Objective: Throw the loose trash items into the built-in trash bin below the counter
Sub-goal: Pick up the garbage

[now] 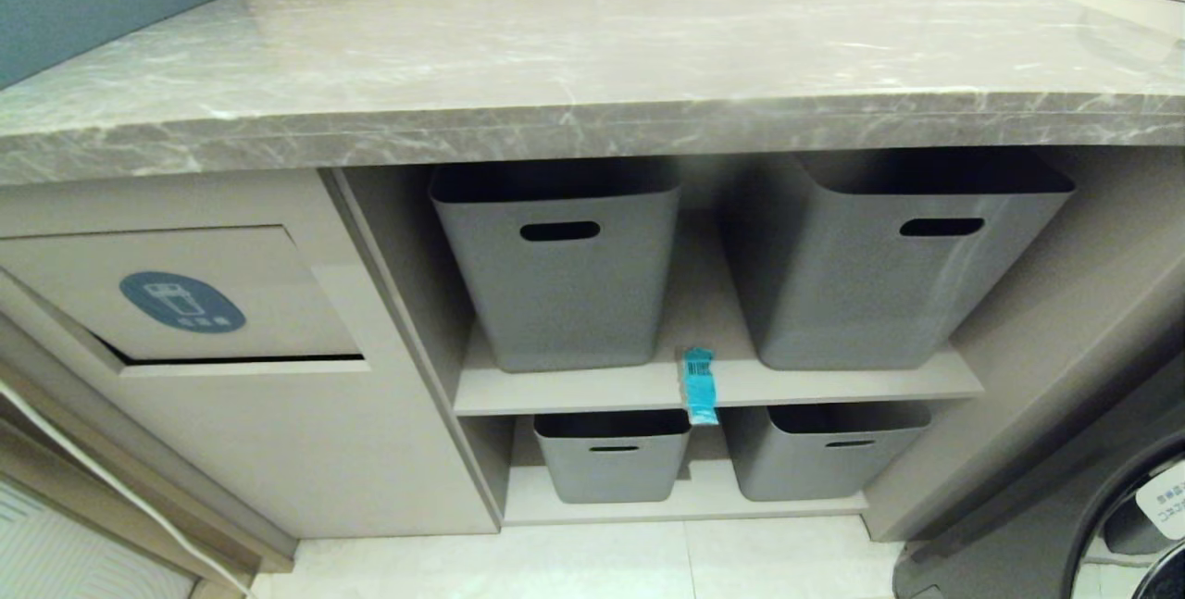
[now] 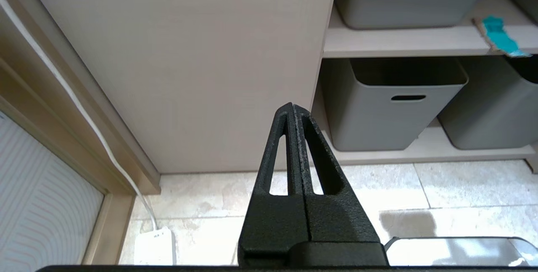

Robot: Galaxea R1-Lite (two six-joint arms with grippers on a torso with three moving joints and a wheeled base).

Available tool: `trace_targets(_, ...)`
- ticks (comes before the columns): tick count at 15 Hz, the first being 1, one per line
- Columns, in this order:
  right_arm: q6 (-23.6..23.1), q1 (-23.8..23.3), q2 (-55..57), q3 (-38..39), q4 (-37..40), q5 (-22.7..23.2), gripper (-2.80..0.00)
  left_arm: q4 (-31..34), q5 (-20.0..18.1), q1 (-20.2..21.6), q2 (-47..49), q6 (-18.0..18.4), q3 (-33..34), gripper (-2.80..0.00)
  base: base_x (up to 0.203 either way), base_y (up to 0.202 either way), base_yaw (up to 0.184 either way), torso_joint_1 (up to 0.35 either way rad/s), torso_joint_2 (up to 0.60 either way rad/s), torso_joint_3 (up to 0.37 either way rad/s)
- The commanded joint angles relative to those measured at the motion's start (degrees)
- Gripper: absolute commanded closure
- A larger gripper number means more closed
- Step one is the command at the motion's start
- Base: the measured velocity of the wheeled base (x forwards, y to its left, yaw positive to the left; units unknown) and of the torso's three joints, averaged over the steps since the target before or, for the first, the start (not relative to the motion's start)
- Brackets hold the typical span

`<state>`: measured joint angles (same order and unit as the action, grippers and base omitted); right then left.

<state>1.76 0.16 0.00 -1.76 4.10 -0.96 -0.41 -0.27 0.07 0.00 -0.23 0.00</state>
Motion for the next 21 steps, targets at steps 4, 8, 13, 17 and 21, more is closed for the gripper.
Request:
trace_targets(4, -0.51, 0.02, 0.03, 0.00, 0.03, 0.00, 0.00, -0.02, 0.09, 0.01, 0.09, -0.03, 0.09, 0.00, 0.000, 0.000, 0.000, 0.004, 0.00, -0.197)
trace_targets(8, -1.05, 0.02, 0.09, -0.05, 0.14, 0.08, 0.00, 0.06, 0.21, 0.01, 0.09, -0.65, 0.09, 0.00, 0.000, 0.000, 0.000, 0.004, 0.00, -0.176)
trace_targets(13, -6.70, 0.01, 5.53, -7.65, 0.43, 2.84, 0.00, -0.08, 0.55, -0.04, 0.09, -2.62, 0.09, 0.00, 0.000, 0.000, 0.000, 0.001, 0.00, -0.018)
trace_targets(17, -0.15, 0.85, 37.12, -27.43, 0.21, 6.53, 0.00, -0.11, 0.62, -0.06, 0.09, -3.72, 0.09, 0.00, 0.000, 0.000, 0.000, 0.000, 0.00, 0.000)
trace_targets(21, 23.70, 8.64, 69.54, -40.86, -0.58, 14.81, -2.80, -0.11, 0.62, 0.01, 0.09, -3.72, 0.09, 0.00, 0.000, 0.000, 0.000, 0.000, 0.00, 0.000)
